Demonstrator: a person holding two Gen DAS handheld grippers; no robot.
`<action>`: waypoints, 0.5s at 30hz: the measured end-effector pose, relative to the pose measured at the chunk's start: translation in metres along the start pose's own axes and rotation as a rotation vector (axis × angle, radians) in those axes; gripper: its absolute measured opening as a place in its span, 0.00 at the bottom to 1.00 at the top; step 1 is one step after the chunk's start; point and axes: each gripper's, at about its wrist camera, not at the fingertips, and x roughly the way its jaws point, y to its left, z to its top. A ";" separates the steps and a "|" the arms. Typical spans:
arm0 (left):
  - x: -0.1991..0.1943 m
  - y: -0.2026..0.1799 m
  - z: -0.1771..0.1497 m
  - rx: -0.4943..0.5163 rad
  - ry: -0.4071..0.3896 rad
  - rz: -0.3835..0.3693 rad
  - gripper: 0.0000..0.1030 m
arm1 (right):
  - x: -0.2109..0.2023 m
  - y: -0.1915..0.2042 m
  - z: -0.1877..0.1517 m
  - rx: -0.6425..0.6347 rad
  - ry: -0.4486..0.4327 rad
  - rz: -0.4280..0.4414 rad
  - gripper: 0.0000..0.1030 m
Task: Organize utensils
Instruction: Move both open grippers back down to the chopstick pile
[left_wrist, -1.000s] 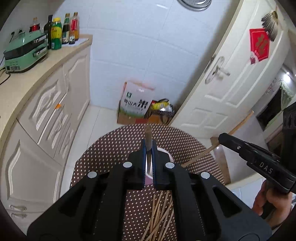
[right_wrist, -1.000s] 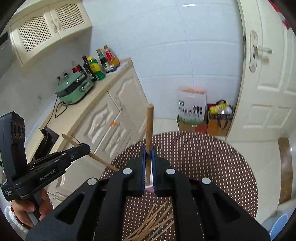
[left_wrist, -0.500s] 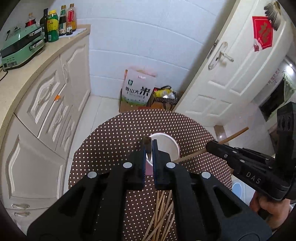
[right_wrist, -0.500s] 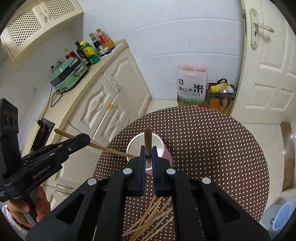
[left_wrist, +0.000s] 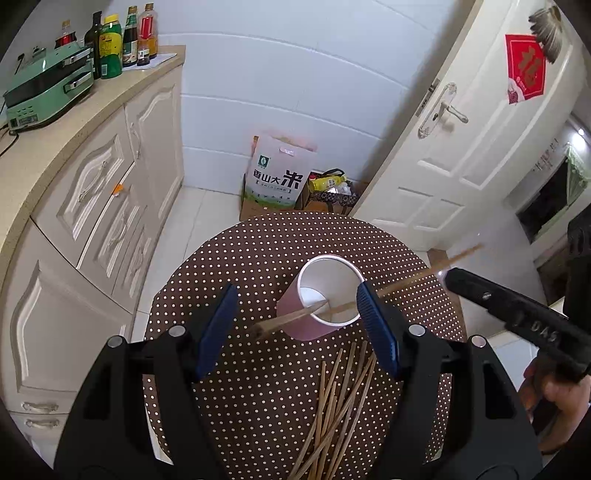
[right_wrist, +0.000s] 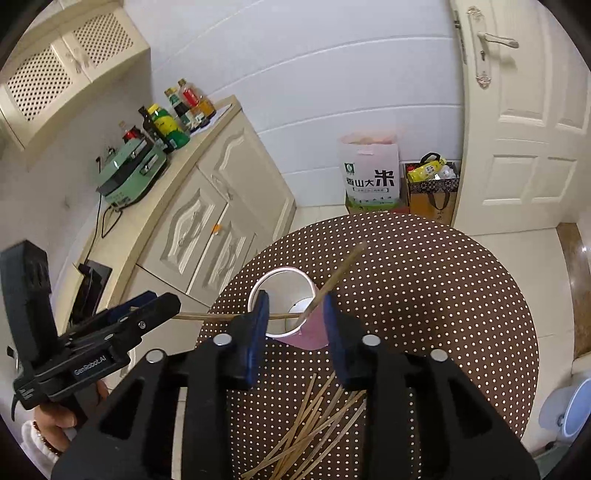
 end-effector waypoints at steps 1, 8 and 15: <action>-0.002 0.002 -0.003 -0.006 -0.008 -0.011 0.65 | -0.005 -0.003 -0.001 0.005 -0.007 -0.001 0.32; -0.004 0.019 -0.033 -0.019 -0.032 -0.014 0.67 | -0.026 -0.035 -0.024 0.041 -0.012 -0.039 0.35; 0.034 0.018 -0.075 -0.005 0.097 0.018 0.67 | -0.004 -0.081 -0.069 0.170 0.107 -0.085 0.35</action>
